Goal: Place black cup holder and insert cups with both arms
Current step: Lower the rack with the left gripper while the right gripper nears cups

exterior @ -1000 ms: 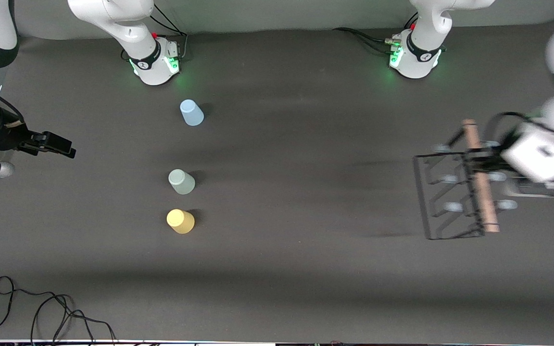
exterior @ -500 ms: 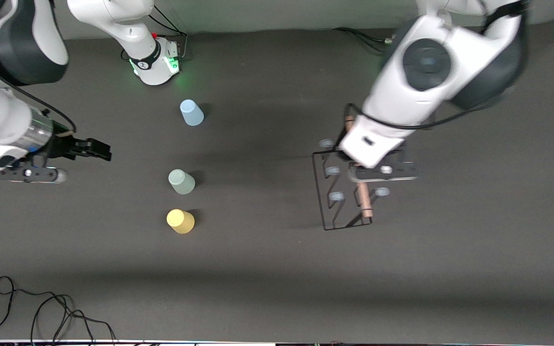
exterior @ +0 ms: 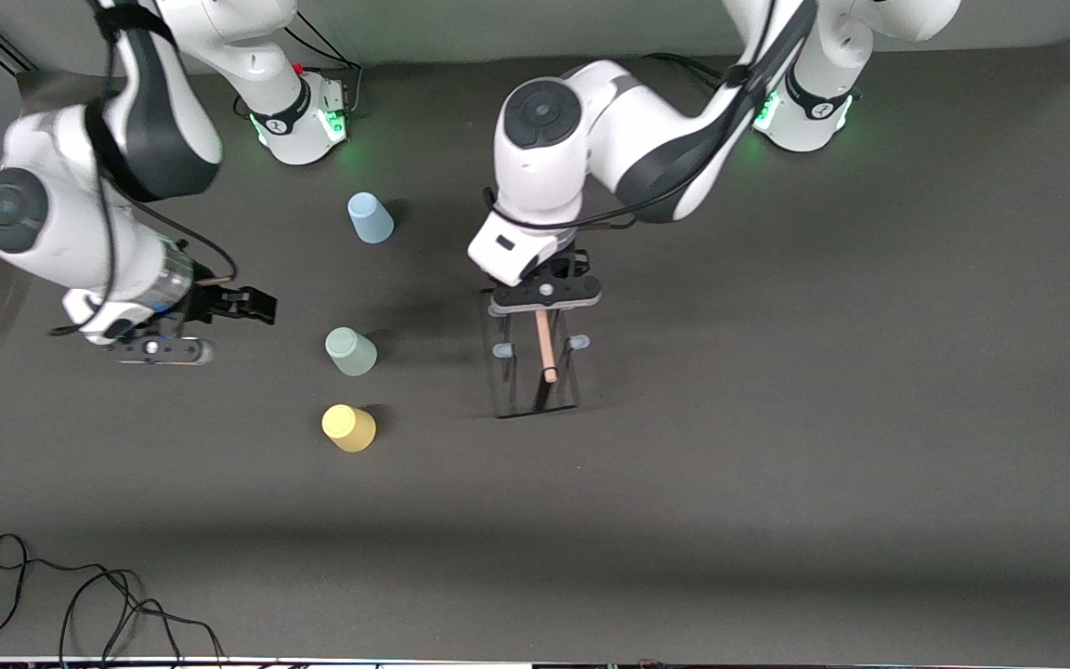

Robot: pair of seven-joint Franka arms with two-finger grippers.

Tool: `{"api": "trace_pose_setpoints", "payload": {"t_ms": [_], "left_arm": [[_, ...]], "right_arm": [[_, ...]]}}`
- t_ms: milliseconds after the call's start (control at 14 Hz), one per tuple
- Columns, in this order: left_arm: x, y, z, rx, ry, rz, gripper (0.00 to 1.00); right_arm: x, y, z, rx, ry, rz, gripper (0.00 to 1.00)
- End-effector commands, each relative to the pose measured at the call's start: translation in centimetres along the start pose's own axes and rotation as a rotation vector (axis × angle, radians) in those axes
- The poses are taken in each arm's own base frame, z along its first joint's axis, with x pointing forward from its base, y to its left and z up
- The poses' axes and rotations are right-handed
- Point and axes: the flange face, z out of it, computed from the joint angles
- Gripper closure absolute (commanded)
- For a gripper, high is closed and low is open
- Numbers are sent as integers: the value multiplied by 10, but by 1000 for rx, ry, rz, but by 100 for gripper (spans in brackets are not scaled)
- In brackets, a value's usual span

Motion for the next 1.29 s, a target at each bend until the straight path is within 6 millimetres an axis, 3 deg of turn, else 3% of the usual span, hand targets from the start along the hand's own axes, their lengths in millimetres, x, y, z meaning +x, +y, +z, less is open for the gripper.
{"api": "trace_pose_setpoints", "payload": {"t_ms": [0, 286, 429, 786, 1071, 1143, 1214], "left_arm": [[17, 3, 12, 2, 39, -14, 100], [20, 8, 50, 11, 33, -11, 100], [21, 9, 57, 9, 43, -5, 100], [23, 12, 66, -9, 50, 12, 100], [18, 18, 76, -15, 62, 39, 100], [18, 18, 76, -14, 63, 44, 100], [17, 19, 76, -14, 63, 47, 100]], "right_arm": [[-20, -12, 40, 19, 44, 25, 0], [-29, -23, 118, 16, 61, -2, 0], [-27, -27, 148, 13, 62, -7, 0], [-28, -38, 201, -4, 25, -24, 0], [-31, -48, 219, -10, 17, -6, 0], [-31, -48, 221, -10, 19, -6, 7], [-31, -48, 221, -10, 19, -6, 31]]}}
